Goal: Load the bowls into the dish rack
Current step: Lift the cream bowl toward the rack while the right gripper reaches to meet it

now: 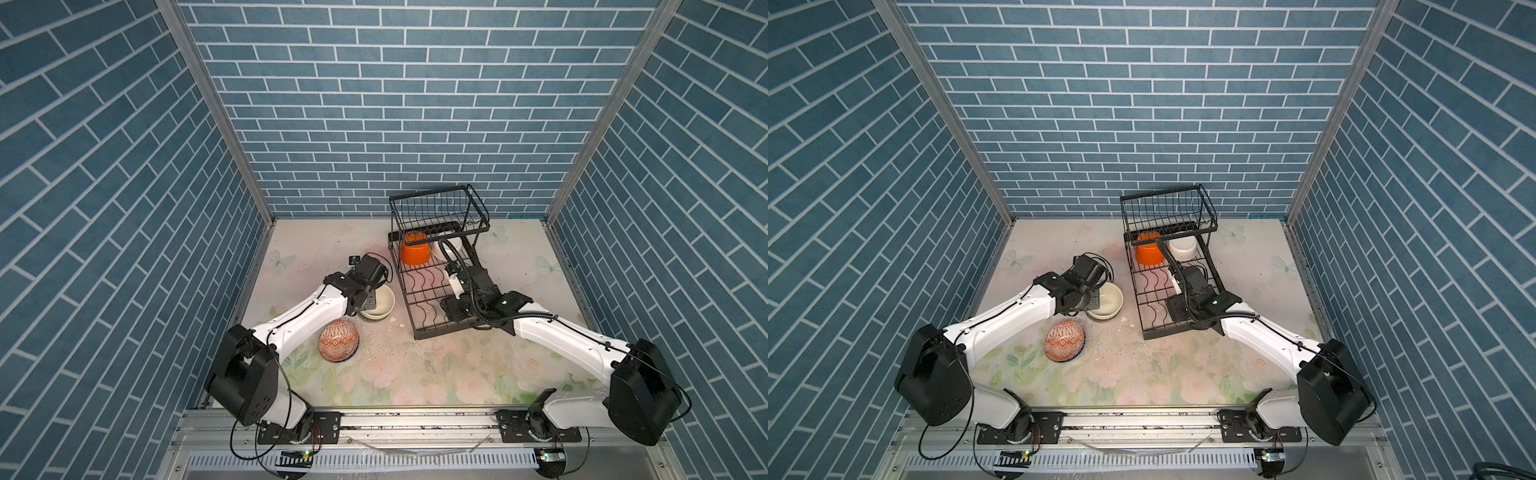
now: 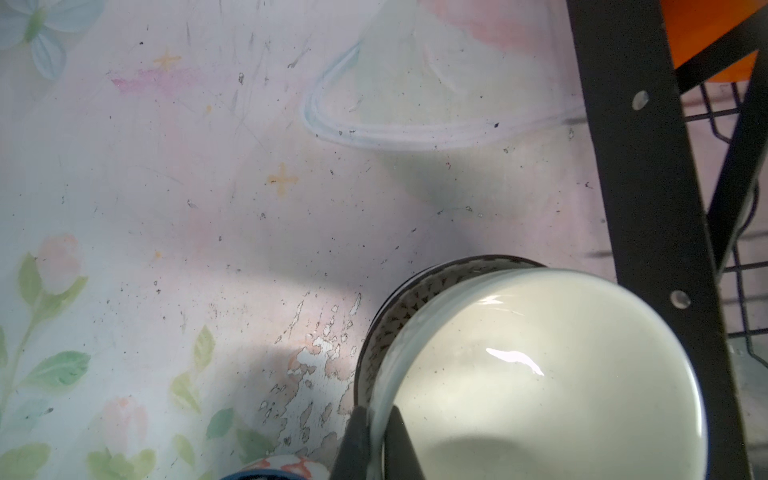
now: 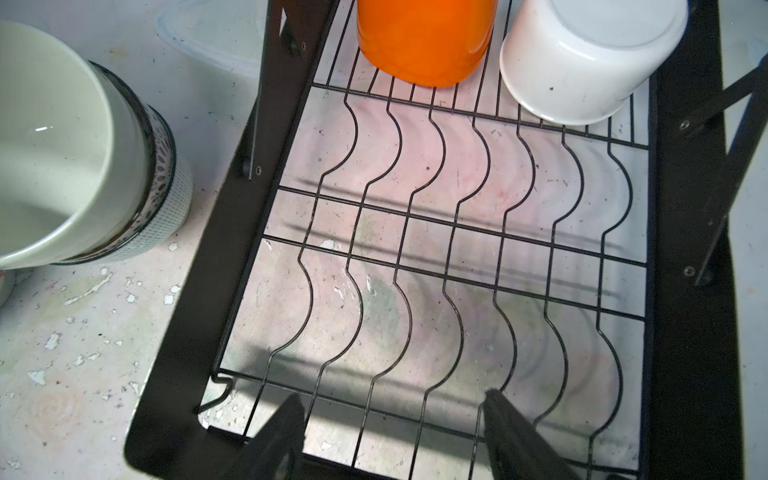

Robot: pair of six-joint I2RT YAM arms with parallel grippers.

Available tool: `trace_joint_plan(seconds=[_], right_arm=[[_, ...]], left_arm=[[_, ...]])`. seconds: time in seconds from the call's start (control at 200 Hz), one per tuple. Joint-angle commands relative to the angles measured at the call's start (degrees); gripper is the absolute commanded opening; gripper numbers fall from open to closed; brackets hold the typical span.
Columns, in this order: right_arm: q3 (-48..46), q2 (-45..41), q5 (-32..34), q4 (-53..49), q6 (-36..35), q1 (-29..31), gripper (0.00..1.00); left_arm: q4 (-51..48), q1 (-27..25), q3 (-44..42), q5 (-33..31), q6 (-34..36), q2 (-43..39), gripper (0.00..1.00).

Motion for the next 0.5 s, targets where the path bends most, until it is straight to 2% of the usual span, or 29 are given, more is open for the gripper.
trace_joint_plan(seconds=[0.0,0.235,0.495], right_arm=[[3.1,0.9,-0.6,-0.8,0.8,0.2,0.69],[6.1,0.5,-2.5,-3.1,1.1,0.2,0.69],[11.3,0.5,-9.0,-7.9,2.2,0.3,0.65]], left_arm=[[2.4,-0.2,-0.2,0.2,1.1,-2.3,0.00],[4.7,-0.1,-1.1,2.2,1.5,-4.6,0.00],[7.4,-0.3,-3.1,4.2,3.0,-6.9,0.00]])
